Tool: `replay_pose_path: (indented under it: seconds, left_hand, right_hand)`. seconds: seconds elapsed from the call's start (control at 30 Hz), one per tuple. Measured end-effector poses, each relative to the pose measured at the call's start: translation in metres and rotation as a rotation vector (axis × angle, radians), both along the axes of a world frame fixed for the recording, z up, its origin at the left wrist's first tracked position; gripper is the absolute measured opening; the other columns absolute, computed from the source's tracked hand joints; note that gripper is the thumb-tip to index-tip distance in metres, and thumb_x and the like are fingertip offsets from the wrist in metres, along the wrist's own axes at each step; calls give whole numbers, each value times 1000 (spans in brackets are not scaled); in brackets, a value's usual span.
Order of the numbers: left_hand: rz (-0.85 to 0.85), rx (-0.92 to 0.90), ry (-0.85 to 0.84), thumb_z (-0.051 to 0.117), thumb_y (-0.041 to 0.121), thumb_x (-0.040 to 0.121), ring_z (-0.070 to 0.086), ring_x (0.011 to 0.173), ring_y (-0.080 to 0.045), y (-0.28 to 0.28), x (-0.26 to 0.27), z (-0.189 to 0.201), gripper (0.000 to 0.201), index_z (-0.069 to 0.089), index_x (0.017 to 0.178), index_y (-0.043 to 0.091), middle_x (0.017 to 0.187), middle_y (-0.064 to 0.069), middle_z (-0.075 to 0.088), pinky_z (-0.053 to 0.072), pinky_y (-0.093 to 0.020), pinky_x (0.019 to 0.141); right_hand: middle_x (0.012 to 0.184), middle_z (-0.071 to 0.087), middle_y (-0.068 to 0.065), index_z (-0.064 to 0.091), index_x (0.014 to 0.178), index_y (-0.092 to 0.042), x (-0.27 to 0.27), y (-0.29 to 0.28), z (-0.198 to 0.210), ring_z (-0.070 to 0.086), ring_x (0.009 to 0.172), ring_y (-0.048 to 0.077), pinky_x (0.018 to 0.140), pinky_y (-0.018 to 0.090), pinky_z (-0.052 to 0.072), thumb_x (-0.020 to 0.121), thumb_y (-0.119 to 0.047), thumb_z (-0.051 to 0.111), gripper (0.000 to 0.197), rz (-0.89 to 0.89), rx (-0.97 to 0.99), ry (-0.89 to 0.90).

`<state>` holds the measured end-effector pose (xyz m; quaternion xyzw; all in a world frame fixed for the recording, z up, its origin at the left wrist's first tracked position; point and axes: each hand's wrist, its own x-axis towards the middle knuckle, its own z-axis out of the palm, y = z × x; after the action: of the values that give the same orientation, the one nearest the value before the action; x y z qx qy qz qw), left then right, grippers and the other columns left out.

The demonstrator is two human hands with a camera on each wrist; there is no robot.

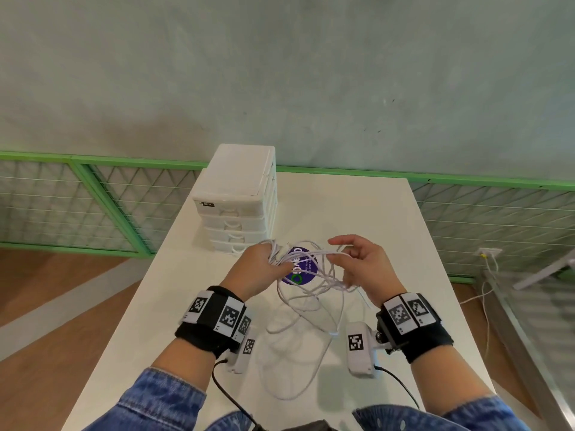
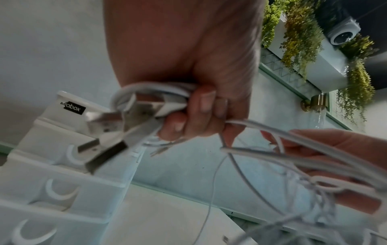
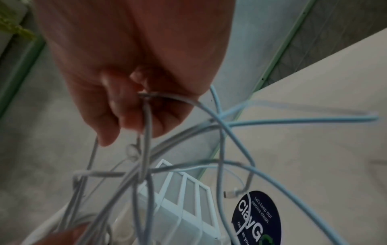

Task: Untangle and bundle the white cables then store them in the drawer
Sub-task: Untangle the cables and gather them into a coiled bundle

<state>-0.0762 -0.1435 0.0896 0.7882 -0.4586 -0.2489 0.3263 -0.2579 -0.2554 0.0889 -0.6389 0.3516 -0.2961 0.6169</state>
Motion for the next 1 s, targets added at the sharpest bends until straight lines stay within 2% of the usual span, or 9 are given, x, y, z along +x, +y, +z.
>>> replay_pose_path:
  seconds: [0.1, 0.23, 0.37, 0.43, 0.57, 0.63, 0.83, 0.93, 1.0]
  left_hand:
    - [76, -70, -68, 65, 35, 78, 60, 80, -26, 0, 8, 5, 35, 60, 87, 1, 84, -13, 61, 47, -41, 73]
    - [146, -112, -179, 65, 37, 79, 56, 77, -24, 1, 11, 7, 32, 58, 81, 6, 80, -9, 57, 45, -36, 68]
    - [185, -185, -197, 67, 33, 83, 46, 66, -18, 3, 10, 13, 35, 44, 65, 13, 67, -1, 45, 34, -28, 57]
    - [170, -179, -190, 67, 32, 84, 41, 61, -12, 4, 12, 17, 40, 38, 60, 18, 63, 4, 39, 30, -24, 53]
    - [135, -122, -206, 68, 38, 82, 48, 70, -21, 5, 12, 14, 39, 54, 74, 2, 70, -3, 47, 36, -32, 61]
    - [131, -148, -205, 68, 39, 82, 46, 69, -21, 5, 13, 13, 43, 54, 76, -2, 70, -4, 46, 34, -31, 59]
    - [-58, -60, 63, 71, 40, 81, 48, 51, -2, 8, 16, 19, 43, 60, 76, -1, 58, 5, 52, 35, -16, 52]
    - [-60, -102, 159, 67, 31, 86, 45, 40, 2, 8, 7, 21, 32, 53, 61, 16, 41, 13, 51, 33, -10, 46]
    - [-45, -143, 196, 66, 29, 87, 42, 38, 0, 7, 5, 23, 35, 49, 58, 21, 38, 13, 49, 31, -11, 44]
  right_hand:
    - [48, 41, 3, 66, 78, -15, 1, 2, -4, 31, 38, 10, 40, 17, 28, 77, -10, 72, 8, 96, -82, 156]
    - [44, 47, 0, 56, 58, -11, 4, 4, -11, 44, 39, 12, 45, 19, 35, 73, -26, 76, 30, 107, -231, 344]
    - [48, 56, 2, 53, 59, 1, 0, 7, -3, 59, 45, 14, 54, 22, 47, 82, -10, 69, 30, 133, -79, 107]
    - [40, 50, -6, 59, 65, -1, -2, 10, 5, 46, 36, 11, 51, 22, 40, 85, -6, 62, 22, 116, 9, 25]
    - [38, 44, -12, 60, 69, 2, -4, 9, 12, 22, 35, 10, 53, 33, 16, 88, -4, 57, 20, 124, 102, -12]
    - [38, 36, -8, 62, 65, -3, -4, 4, 8, 20, 37, 12, 51, 30, 16, 88, -12, 61, 25, 143, 86, 67]
    - [56, 59, -4, 69, 80, -15, -8, -5, -11, 52, 51, 7, 61, 19, 45, 80, -16, 71, 3, -99, -74, 123]
    - [80, 61, -7, 63, 82, -21, -6, -8, -14, 55, 74, -1, 70, 9, 41, 77, -14, 73, 13, -273, -363, 124]
    - [75, 54, -7, 57, 72, -20, -5, -6, -11, 50, 73, 6, 68, 12, 38, 75, -21, 76, 19, -357, -554, 168]
